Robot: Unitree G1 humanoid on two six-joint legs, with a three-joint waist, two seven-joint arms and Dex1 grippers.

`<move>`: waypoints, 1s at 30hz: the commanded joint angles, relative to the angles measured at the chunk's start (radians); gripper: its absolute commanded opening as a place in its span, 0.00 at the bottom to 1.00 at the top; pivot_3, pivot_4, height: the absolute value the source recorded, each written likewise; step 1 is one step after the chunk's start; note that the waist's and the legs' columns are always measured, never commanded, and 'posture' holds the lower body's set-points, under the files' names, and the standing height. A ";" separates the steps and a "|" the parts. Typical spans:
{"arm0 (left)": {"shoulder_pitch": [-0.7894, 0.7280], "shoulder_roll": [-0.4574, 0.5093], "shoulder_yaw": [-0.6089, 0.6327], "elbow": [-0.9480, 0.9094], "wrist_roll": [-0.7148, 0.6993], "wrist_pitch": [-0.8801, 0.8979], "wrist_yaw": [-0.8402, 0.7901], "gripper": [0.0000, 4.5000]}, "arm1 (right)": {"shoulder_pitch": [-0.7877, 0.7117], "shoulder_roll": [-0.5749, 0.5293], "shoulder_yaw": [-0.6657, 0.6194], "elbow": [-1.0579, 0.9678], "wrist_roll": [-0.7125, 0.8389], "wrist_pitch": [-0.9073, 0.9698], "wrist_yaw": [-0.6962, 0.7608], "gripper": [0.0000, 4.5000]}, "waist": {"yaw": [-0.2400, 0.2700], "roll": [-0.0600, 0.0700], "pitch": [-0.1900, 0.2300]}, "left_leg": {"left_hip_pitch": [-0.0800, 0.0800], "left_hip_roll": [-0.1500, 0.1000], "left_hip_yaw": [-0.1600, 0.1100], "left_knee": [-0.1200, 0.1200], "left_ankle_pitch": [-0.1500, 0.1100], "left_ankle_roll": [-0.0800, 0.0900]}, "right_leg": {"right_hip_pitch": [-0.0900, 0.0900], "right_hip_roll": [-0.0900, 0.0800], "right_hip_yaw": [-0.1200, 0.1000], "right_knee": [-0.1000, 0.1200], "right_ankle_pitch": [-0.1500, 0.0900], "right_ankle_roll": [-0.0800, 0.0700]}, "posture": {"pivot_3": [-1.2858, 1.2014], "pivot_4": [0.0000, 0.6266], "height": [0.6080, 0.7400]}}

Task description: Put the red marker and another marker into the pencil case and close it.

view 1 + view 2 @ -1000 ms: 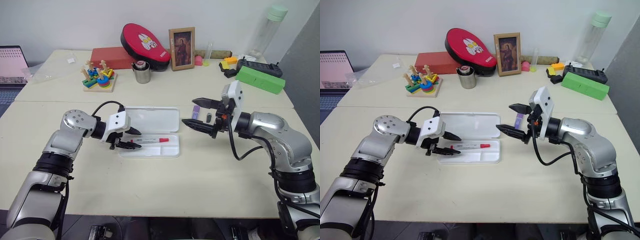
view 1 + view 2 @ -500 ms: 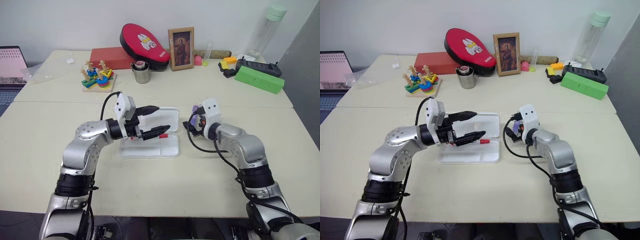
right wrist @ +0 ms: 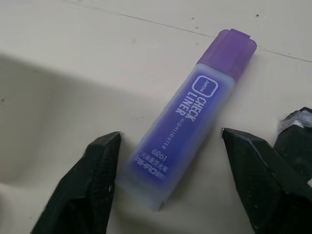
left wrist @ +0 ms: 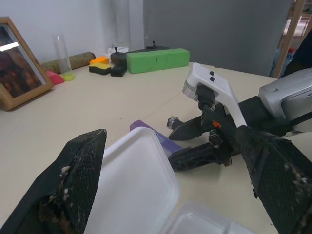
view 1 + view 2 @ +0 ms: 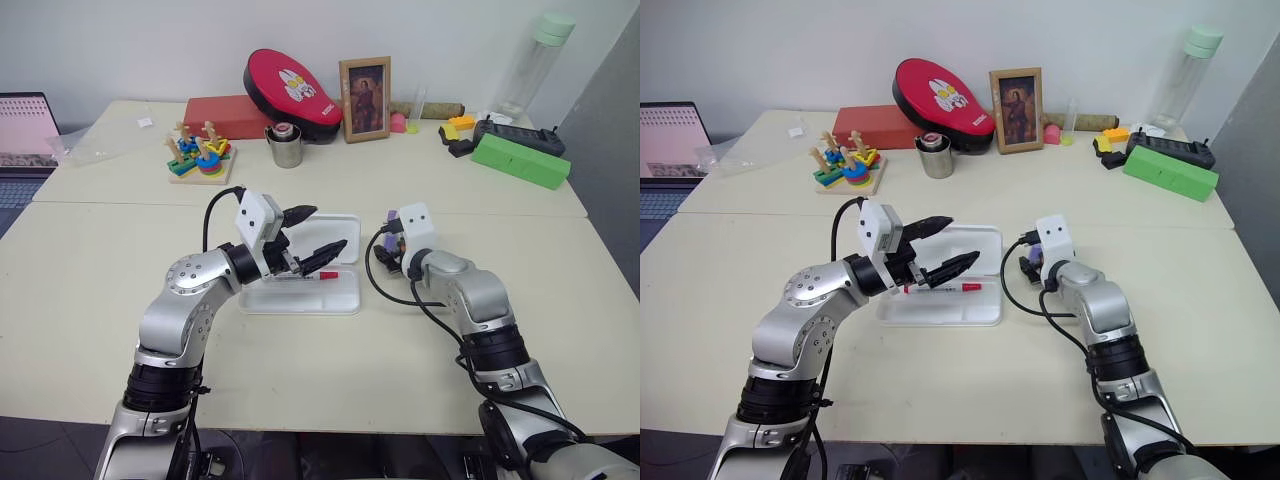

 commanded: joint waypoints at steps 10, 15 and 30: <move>-0.092 -0.024 -0.017 0.009 0.009 -0.028 0.021 1.00 | 0.015 0.025 -0.043 -0.020 -0.021 0.006 -0.044 0.24 | 0.000 0.000 0.000 | 0.000 0.000 0.000 0.000 0.000 0.000 | 0.000 0.000 0.000 0.000 0.000 0.000 | 0.52 0.24 1.00; -0.128 -0.035 -0.023 0.034 0.018 -0.034 0.029 1.00 | -0.009 0.036 -0.093 -0.051 0.003 -0.043 -0.048 0.24 | 0.001 0.000 0.000 | 0.000 0.000 0.000 0.000 0.000 0.000 | 0.000 0.000 0.000 0.000 0.000 0.000 | 0.52 0.24 1.00; 0.408 0.210 0.445 -0.323 -0.216 0.172 0.017 1.00 | -0.130 -0.111 0.128 -0.279 0.256 -0.217 0.619 0.24 | -0.033 0.001 0.001 | -0.001 0.001 0.001 -0.003 0.000 0.000 | -0.001 0.000 0.000 -0.001 -0.001 -0.001 | 0.52 0.24 1.00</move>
